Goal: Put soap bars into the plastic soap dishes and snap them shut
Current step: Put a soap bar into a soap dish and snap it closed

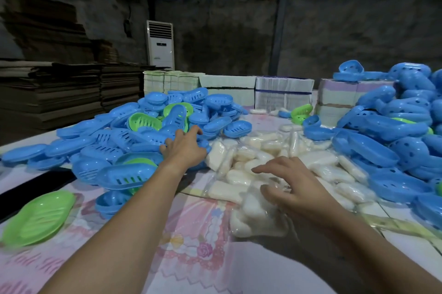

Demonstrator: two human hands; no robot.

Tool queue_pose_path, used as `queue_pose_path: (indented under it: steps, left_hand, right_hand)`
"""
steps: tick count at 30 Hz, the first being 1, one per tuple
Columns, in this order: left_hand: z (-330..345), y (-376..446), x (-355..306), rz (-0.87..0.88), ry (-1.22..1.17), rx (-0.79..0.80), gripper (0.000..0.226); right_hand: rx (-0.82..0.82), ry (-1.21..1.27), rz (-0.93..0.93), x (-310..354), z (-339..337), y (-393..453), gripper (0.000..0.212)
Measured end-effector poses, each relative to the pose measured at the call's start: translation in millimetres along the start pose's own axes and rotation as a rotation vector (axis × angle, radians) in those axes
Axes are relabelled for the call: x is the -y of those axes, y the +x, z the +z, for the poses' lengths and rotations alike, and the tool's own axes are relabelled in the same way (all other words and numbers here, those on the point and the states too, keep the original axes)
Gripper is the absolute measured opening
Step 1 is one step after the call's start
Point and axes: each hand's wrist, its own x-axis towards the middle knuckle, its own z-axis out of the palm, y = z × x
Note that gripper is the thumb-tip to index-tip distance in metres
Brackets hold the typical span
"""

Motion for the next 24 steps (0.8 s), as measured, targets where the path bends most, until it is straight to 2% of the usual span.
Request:
queue_pose_path:
  steps: [2,4,6,8,10,12,16,19,24]
  left_hand:
    - [-0.9,0.1,-2.7,-0.017,-0.02,-0.037,0.06]
    - [-3.4,-0.1,-6.2,-0.017,-0.061,-0.107,0.071]
    - [-5.9,-1.7,-10.5,-0.006,-0.209,-0.177,0.077]
    - [-8.2,-7.1,-18.2,0.013,-0.518,-0.188,0.081]
    - [-10.9,-17.4,-29.4,0.05,-0.888,-0.131,0.087]
    - [-12.8,-29.5,-40.6,0.095,-1.138,-0.047,0.089]
    - [-10.7,-45.0,-55.8,0.125,-1.381,0.153,0.087]
    - [-11.9,-51.0,-59.4,0.141,-1.478,0.182,0.081]
    - [-11.5,-59.4,-68.5,0.208,-1.571,0.251,0.049]
  right_hand:
    - [0.044,-0.068,0.006,3.8,-0.2,-3.1,0.038]
    - [0.051,-0.124,0.051,11.5,1.8,-6.1,0.058]
    - [0.037,-0.228,0.096,19.3,6.0,-7.9,0.076]
    - [0.038,-0.34,0.145,24.3,9.1,-8.6,0.077]
    - [0.053,-0.375,0.192,28.0,9.7,-7.9,0.07]
    - [0.079,-0.347,0.223,29.4,10.2,-8.4,0.064]
    - [0.223,-0.28,0.289,30.3,0.1,-9.0,0.055]
    - [0.301,-0.26,0.318,27.7,-7.8,-8.3,0.05]
    - [0.225,-0.299,0.31,26.7,-11.0,-6.6,0.046]
